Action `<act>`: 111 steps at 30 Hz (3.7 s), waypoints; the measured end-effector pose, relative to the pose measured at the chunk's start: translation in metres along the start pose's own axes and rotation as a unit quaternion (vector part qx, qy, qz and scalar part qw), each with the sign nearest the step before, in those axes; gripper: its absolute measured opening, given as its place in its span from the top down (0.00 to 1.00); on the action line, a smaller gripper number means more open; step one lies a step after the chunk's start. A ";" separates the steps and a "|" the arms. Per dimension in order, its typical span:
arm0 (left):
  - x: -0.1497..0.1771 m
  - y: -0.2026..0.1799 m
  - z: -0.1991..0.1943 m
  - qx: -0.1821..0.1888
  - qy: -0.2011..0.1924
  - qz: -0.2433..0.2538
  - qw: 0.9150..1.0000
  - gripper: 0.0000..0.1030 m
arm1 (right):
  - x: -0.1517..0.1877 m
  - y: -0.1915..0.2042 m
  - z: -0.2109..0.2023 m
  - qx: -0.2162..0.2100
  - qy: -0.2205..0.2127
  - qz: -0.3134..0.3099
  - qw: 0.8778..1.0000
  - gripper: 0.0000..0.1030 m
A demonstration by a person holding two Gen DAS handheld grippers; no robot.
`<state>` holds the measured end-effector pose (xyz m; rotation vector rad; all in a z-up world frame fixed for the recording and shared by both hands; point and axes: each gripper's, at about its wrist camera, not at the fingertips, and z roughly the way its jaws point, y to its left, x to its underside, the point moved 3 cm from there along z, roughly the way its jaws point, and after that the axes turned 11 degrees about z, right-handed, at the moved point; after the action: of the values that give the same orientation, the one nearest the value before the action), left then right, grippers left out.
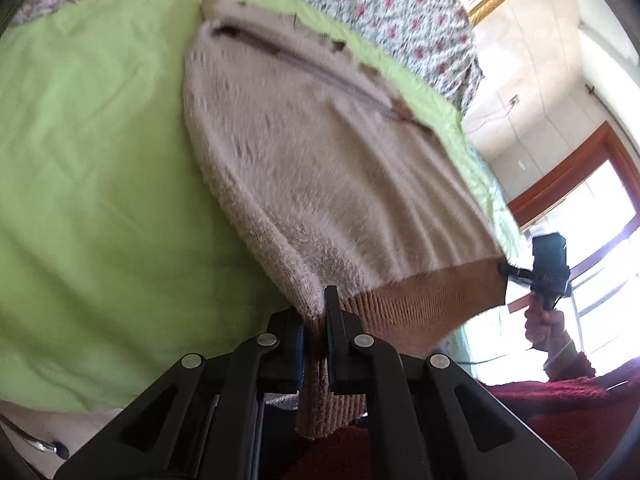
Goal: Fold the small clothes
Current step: 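Grasp the brown ribbed hem with the left gripper while the right gripper grasps it too, then lift the hem with both grippers and fold it over toward the collar, then open both grippers and release the folded sweater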
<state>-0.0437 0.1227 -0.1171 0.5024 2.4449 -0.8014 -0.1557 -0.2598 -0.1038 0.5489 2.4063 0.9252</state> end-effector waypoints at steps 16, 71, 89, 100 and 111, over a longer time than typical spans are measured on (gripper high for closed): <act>0.008 -0.020 0.001 0.018 0.006 0.065 0.998 0.94 | 0.004 0.010 0.008 -0.069 -0.008 0.000 0.998 0.93; -0.287 0.047 0.132 0.006 -0.044 0.047 0.998 0.47 | -0.281 0.108 0.173 0.013 0.022 -0.139 0.990 0.80; -0.388 0.185 0.135 -0.125 -0.095 -0.054 0.986 0.64 | -0.407 0.008 0.140 0.183 -0.167 0.015 0.969 0.80; -0.289 0.122 0.078 -0.108 -0.125 -0.057 0.985 0.57 | -0.304 0.047 0.116 0.123 -0.172 0.020 0.977 0.69; -0.165 0.060 0.061 -0.065 -0.102 -0.112 0.986 0.44 | -0.189 0.054 0.104 0.093 -0.144 0.044 0.984 0.63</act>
<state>0.1385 0.0998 -0.0907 0.0919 2.3664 -0.7354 0.0644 -0.2702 -0.0756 0.8066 2.2297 0.6109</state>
